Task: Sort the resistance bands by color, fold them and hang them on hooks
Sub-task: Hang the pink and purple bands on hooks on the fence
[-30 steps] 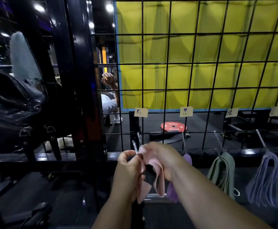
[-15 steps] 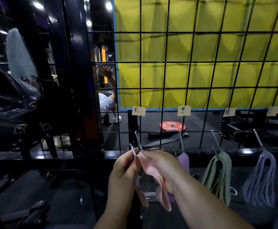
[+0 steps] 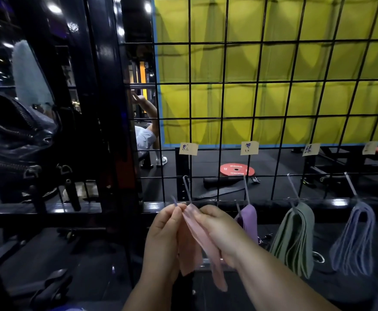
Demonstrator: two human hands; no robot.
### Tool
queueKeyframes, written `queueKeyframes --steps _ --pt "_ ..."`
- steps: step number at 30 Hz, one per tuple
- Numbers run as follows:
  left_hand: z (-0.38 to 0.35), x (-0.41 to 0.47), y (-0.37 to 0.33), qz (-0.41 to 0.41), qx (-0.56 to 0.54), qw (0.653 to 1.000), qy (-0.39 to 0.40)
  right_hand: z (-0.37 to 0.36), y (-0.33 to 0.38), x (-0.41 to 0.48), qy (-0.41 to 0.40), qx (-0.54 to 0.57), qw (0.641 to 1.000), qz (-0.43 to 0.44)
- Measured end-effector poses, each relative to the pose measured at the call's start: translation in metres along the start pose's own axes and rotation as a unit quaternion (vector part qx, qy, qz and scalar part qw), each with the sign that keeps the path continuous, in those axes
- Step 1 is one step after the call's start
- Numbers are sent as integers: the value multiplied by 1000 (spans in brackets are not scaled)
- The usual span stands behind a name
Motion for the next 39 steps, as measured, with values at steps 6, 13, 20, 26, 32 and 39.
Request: queueKeyframes --steps 6,13,20,26,32,39 --pt "5 0 4 15 23 999 -40 0 -1 -2 -16 -53 998 29" --pt "6 -8 2 21 42 998 -38 2 -8 -3 -25 -4 1000 15" --pt "8 -10 4 0 76 996 -43 1 -26 -4 -24 54 998 -13" --pt "10 -6 9 -15 94 994 -48 2 -22 -11 4 84 996 -8" --pt "-1 -2 1 -57 157 985 -35 -2 -18 -11 -5 89 996 17" --pt "-6 9 0 -60 198 978 -31 -5 -26 -9 -51 141 988 26"
Point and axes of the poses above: each hand's wrist, its own x-axis towards the middle knuckle, its own z-axis out of the back of the hand, y = z × x, the point moved 6 cm from there along x, towards the middle knuckle, and after that the axes turned 1 degree about -y, right-handed, at the moved point
